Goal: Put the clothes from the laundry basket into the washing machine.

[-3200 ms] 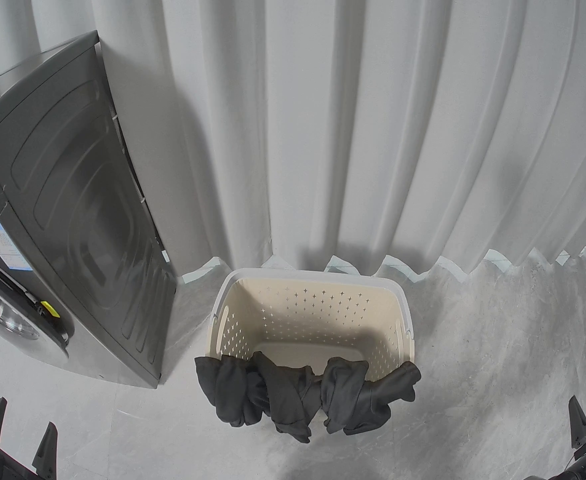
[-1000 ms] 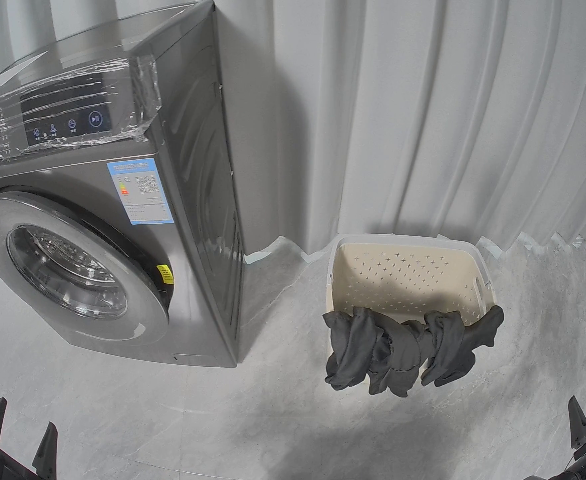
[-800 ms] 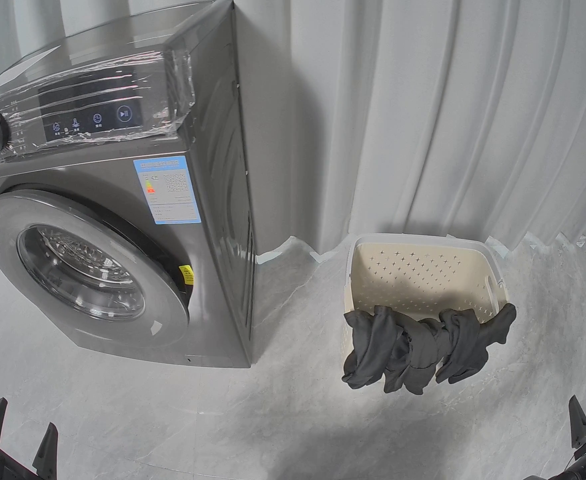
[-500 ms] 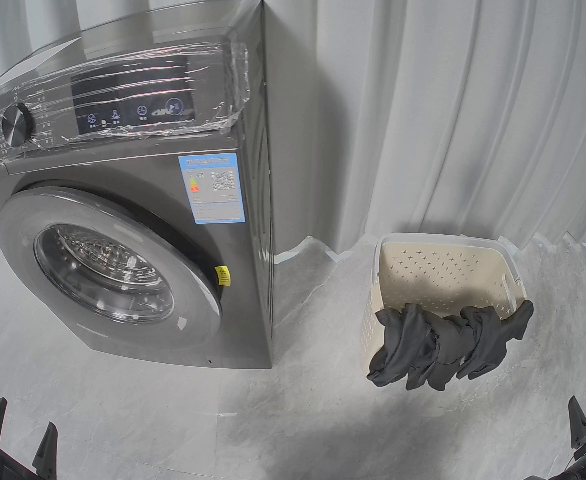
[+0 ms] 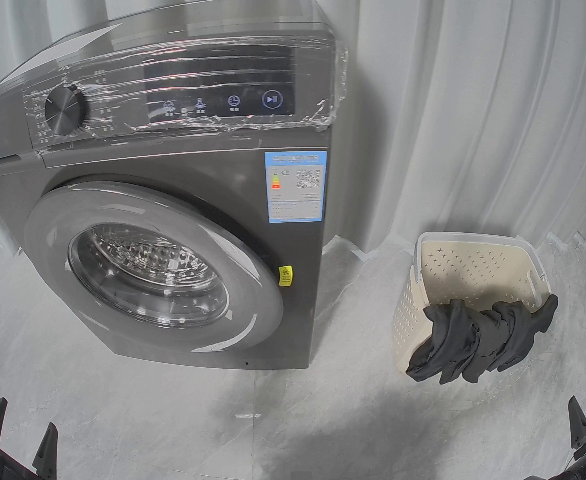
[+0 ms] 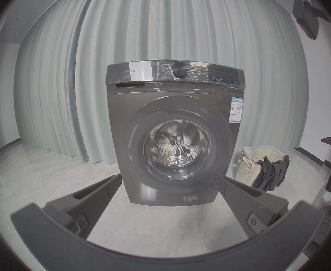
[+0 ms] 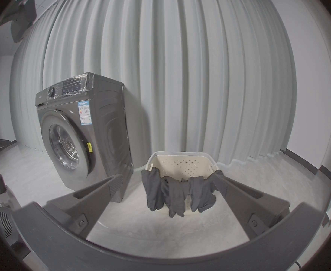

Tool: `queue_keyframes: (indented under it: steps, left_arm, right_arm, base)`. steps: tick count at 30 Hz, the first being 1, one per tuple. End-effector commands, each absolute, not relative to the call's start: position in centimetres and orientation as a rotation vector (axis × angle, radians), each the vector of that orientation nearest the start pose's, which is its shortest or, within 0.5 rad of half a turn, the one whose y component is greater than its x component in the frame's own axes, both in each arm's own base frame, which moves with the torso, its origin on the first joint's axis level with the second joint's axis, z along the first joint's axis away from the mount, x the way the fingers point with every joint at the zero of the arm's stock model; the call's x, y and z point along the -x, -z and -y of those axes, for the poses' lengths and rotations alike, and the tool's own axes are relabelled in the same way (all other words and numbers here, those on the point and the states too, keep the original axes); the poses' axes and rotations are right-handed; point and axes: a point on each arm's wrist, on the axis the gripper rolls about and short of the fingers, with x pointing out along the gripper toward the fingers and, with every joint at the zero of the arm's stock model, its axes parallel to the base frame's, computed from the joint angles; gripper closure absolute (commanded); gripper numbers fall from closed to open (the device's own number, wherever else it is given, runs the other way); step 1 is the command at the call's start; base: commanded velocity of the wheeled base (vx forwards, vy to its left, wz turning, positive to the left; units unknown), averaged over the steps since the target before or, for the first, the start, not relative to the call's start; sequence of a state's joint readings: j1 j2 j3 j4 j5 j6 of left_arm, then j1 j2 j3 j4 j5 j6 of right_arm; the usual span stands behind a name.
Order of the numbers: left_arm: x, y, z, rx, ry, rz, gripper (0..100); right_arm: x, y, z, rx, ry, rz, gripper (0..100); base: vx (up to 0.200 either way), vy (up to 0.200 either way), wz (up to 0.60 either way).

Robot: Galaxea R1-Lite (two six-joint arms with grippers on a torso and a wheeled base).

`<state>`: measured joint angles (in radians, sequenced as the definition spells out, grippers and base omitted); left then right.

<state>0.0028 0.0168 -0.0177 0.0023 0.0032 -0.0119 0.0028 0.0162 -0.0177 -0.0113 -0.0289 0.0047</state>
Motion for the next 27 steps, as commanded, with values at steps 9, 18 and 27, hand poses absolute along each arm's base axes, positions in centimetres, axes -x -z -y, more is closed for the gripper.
queue_keyframes:
  steps: [9, 18, 27]
  left_arm:
    - [2.27, -7.61, 0.0, 0.012, -0.006, -0.005, 0]
    - [2.27, -7.61, 0.0, 0.012, -0.006, -0.005, 0]
    - [2.27, -7.61, 0.0, 0.012, -0.008, -0.005, 0]
  right_arm:
    - [2.28, -7.67, 0.07, -0.005, 0.026, 0.012, 0]
    - [2.28, -7.67, 0.07, -0.006, 0.026, 0.012, 0]
    - [2.28, -7.67, 0.07, -0.005, 0.026, 0.012, 0]
  base:
    - [0.0, 0.2, 0.0]
    - [0.0, 0.2, 0.0]
    - [0.0, 0.2, 0.0]
